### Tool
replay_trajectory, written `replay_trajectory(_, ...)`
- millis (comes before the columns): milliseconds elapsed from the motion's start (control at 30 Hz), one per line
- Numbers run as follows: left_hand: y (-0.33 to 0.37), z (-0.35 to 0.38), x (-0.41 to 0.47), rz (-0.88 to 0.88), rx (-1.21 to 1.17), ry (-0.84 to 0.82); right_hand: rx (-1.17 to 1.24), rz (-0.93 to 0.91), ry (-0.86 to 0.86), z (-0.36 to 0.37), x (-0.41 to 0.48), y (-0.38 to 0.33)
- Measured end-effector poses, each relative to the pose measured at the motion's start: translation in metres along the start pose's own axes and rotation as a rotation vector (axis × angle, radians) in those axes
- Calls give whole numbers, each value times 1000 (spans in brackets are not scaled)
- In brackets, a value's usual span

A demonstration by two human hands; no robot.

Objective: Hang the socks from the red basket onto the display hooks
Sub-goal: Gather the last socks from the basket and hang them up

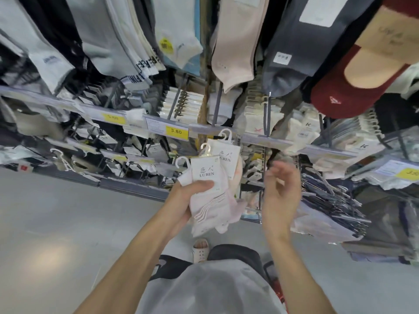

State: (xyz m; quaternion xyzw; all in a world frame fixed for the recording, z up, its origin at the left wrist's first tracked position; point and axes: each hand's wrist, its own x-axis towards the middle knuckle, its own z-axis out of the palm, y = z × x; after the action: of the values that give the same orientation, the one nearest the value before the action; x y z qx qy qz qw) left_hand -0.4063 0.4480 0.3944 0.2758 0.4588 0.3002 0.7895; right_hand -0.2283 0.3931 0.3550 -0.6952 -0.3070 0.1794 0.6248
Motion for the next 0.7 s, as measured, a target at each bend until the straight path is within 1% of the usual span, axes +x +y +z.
replay_trajectory(67, 1, 6, 1, 17, -9, -15, -25, -169, -100, -6, -29, -27)
replay_trajectory(100, 2, 10, 1, 17, -12, -28, -69, -219, -176, -6, -36, -40)
replay_trajectory(133, 3, 15, 0, 14, -13, -49, -135, -228, -260, -4, -39, -50)
replay_trajectory(200, 3, 26, -1, 13, -9, -111, -266, -153, -394, 2, -34, -64)
replay_trajectory(267, 5, 36, -2, 9, 11, -144, -293, -41, -441, 5, -23, -70)
replay_trajectory(300, 7, 40, -2, 3, 16, -146, -242, 29, -448, 5, -18, -73)
replay_trajectory(367, 10, 41, -1, -11, -37, -164, -62, 140, -432, 0, -7, -78)
replay_trajectory(467, 15, 39, -2, -27, -155, -202, 203, 228, -332, -14, 2, -82)
replay_trajectory(567, 19, 39, -4, -2, -167, -192, 416, 298, -285, -26, 5, -88)
replay_trajectory(633, 22, 39, -4, 21, -172, -177, 525, 307, -311, -35, 7, -93)
replay_trajectory(700, 25, 41, -5, 45, -172, -168, 560, 262, -426, -44, 9, -99)
